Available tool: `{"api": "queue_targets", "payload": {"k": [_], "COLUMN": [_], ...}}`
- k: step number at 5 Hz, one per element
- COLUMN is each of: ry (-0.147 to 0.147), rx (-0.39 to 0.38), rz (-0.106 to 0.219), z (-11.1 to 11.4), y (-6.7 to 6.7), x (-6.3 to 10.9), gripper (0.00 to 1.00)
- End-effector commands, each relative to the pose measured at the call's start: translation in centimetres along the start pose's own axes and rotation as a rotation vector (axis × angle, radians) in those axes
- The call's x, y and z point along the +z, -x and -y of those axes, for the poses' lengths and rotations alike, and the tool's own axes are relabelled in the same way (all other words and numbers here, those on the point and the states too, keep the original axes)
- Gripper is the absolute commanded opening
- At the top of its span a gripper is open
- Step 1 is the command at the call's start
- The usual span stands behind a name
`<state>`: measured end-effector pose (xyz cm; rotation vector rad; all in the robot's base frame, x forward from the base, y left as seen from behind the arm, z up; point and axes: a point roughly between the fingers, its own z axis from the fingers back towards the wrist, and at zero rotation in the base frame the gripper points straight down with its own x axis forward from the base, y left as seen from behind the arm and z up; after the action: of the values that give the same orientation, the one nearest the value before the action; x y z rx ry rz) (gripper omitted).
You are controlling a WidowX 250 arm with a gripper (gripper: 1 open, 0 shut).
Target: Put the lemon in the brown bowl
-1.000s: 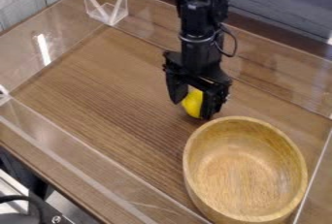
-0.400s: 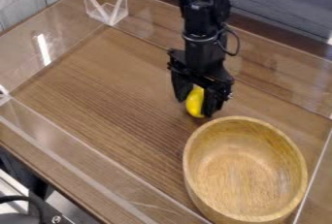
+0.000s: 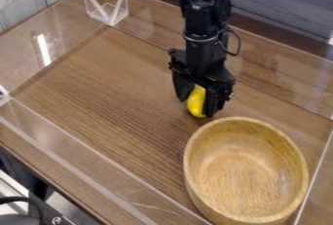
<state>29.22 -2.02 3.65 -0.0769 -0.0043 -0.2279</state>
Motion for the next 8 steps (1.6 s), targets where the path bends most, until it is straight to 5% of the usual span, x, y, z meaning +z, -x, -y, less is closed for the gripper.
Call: {"api": "queue_targets", "payload": {"k": [1,8], "ry": [-0.009,-0.017], "rx": [-0.015,-0.028], "rz": [0.046,0.068], "z": [0.33,0.95], "y": [-0.6,-0.08], "x": [0.94,0.81], "gripper": [0.0,0.0]}}
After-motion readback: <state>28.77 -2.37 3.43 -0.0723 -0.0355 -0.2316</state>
